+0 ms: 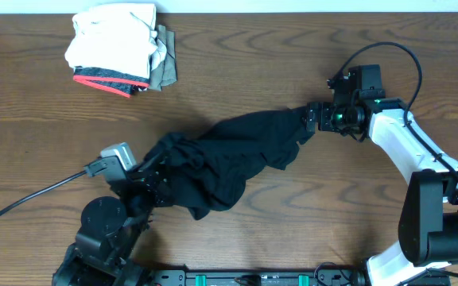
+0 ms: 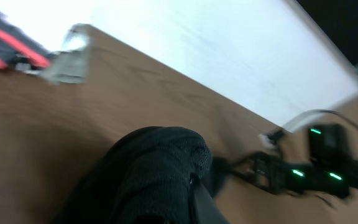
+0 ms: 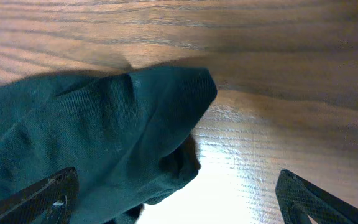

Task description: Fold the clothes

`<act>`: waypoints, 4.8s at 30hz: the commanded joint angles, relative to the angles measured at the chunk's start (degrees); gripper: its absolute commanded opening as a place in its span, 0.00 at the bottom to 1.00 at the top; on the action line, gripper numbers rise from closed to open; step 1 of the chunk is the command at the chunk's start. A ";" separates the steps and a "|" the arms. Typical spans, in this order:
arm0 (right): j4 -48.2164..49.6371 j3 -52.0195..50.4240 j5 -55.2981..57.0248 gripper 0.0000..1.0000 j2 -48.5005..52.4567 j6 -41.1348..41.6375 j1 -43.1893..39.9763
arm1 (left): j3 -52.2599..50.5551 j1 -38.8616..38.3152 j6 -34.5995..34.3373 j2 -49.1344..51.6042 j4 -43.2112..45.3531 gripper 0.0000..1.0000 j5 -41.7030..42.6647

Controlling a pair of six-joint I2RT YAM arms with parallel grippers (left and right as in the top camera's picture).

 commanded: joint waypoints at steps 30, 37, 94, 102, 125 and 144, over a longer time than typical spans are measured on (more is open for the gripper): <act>4.15 -6.38 -10.45 0.99 0.39 -18.03 6.32 | 2.12 -0.02 1.16 -0.13 -7.61 0.06 -29.83; 7.21 -8.31 -13.79 0.99 0.39 -18.01 5.79 | 2.12 -0.02 0.98 -0.13 -8.44 0.06 -30.01; 5.11 -8.35 -27.19 0.99 0.39 -21.49 -6.05 | 1.99 -0.02 -2.73 -0.13 -15.04 0.07 -29.92; 12.70 -10.69 -27.12 0.98 2.43 -21.46 2.32 | 1.99 -0.02 -2.67 -0.13 -15.28 0.07 -29.92; 21.18 -9.57 -36.04 0.93 11.21 -17.03 3.85 | 1.99 -0.02 -2.62 -0.13 -16.59 0.07 -29.97; 14.93 -9.46 -40.11 0.68 0.94 -13.46 3.87 | 1.99 -0.02 -2.64 -0.13 -17.84 0.07 -29.97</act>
